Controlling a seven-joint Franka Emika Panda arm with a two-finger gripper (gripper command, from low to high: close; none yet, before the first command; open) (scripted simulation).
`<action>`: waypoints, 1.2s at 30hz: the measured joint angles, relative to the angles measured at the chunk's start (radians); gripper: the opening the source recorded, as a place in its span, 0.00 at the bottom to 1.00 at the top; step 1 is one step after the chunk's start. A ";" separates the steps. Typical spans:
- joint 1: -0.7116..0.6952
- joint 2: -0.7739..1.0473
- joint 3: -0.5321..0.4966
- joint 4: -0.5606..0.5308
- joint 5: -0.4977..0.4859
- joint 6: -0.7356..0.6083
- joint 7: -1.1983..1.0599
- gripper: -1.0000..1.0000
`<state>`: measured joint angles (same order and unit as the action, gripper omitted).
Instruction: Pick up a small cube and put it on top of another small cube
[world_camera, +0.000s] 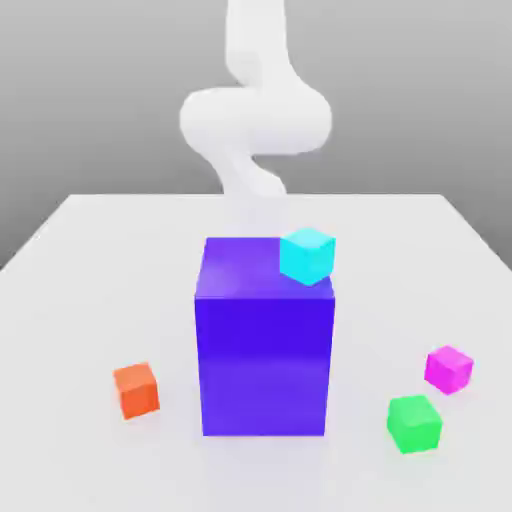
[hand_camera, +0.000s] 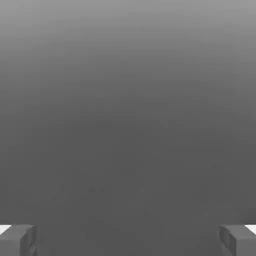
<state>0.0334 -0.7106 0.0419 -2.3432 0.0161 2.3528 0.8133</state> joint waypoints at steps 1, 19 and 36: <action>0.015 0.040 0.019 -0.019 0.006 0.023 0.006 0.50; 0.273 0.696 0.372 -0.332 -0.073 0.408 0.246 0.50; 0.533 1.047 0.133 -0.329 -0.409 0.642 0.529 0.00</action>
<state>0.5659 0.3367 0.1747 -2.6724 -0.3925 2.9950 1.3422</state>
